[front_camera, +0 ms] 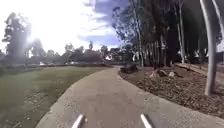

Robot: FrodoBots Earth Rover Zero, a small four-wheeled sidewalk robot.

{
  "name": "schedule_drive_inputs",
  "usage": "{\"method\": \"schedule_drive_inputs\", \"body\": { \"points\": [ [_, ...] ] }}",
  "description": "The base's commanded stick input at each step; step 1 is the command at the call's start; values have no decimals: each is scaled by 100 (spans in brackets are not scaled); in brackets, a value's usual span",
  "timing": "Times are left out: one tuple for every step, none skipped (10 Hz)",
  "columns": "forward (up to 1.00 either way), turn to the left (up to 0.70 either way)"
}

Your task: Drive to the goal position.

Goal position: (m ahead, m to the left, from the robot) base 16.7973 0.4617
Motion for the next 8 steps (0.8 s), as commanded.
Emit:
{"method": "schedule_drive_inputs", "body": {
  "points": [
    [100,0],
    [100,0],
    [100,40],
    [100,40],
    [100,36],
    [100,18],
    [100,1],
    [100,0]
  ]
}}
